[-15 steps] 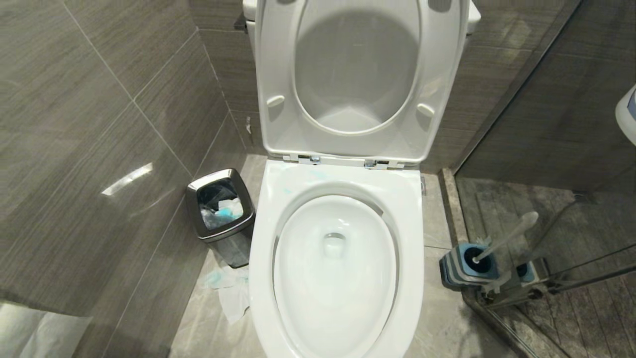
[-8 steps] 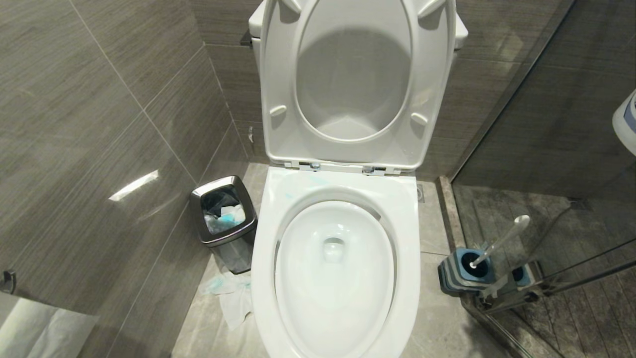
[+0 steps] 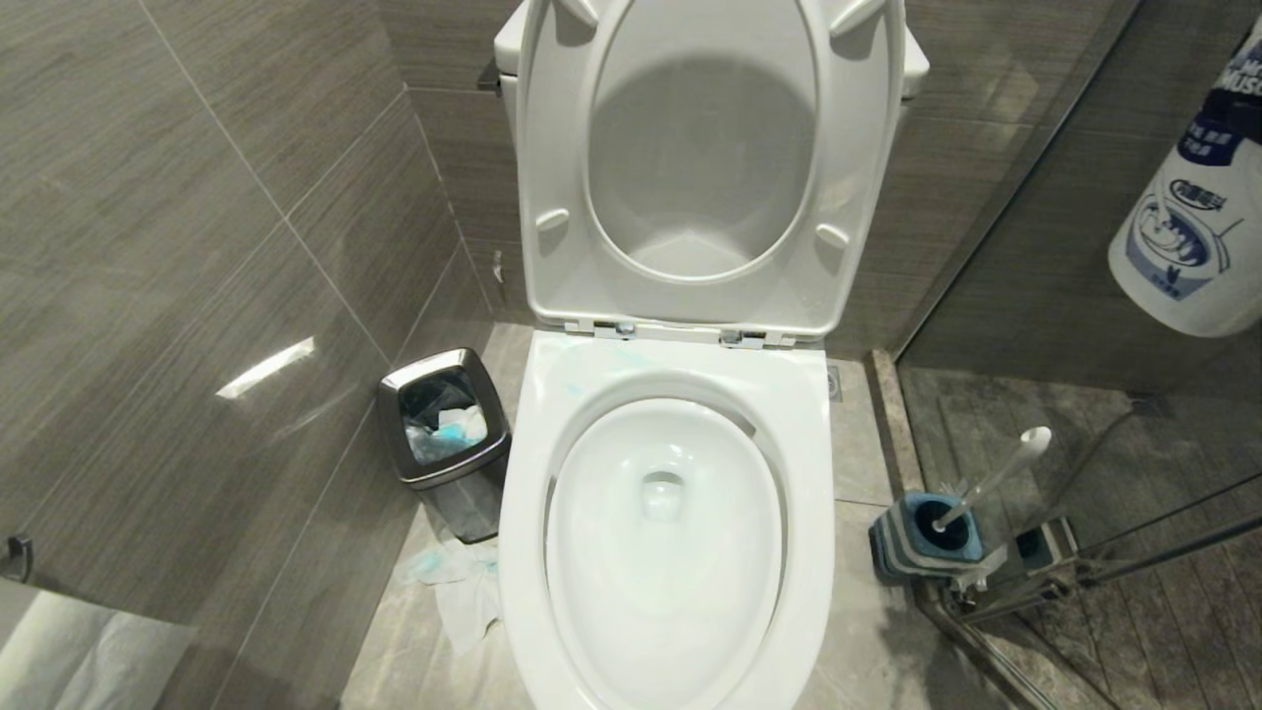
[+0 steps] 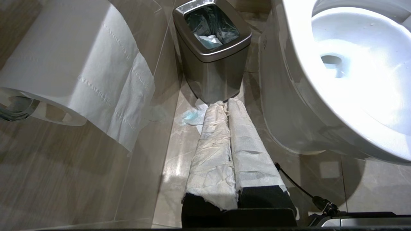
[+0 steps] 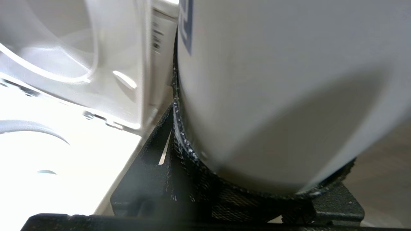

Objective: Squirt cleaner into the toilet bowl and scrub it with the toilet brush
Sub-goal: Pour in the cleaning agent

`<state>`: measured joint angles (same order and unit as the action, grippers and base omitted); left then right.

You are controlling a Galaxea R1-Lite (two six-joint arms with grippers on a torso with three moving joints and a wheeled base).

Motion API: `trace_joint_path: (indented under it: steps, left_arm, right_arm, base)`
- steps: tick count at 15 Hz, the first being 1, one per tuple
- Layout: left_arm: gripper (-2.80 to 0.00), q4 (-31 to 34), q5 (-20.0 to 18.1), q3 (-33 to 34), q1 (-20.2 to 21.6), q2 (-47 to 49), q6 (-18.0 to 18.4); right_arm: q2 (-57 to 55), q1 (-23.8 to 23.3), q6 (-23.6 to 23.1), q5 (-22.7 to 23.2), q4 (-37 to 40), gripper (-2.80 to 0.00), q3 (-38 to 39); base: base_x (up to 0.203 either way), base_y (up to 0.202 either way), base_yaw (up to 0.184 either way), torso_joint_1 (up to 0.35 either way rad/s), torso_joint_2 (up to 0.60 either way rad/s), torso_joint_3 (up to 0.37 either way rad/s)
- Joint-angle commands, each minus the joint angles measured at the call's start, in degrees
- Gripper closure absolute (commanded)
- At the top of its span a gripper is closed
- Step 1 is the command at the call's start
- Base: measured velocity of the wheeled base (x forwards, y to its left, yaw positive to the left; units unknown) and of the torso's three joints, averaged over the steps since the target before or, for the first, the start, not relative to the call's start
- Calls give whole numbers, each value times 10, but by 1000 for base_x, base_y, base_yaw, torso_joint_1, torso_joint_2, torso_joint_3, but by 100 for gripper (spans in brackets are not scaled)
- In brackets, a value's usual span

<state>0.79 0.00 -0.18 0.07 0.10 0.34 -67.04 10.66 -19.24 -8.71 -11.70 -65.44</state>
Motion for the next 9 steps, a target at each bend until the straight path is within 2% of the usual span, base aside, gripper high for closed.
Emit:
trace_joint_path:
  steps: [1,6,9]
  left_arm:
    - [0,0,0,0,0,1,0]
    - [0,0,-1,-1,0,1,4]
    - [0,0,-1,-1,0,1,3]
  right_arm:
    - [-60,39,0,-19,-1,0,-33]
    - [-112,157,0,-94,-1,0,-49]
    - [-141,200,1,-129,-4,0,-56]
  base:
    - [0,0,0,0,0,0]
    - [0,0,0,0,0,0]
    - [0,0,0,0,0,0]
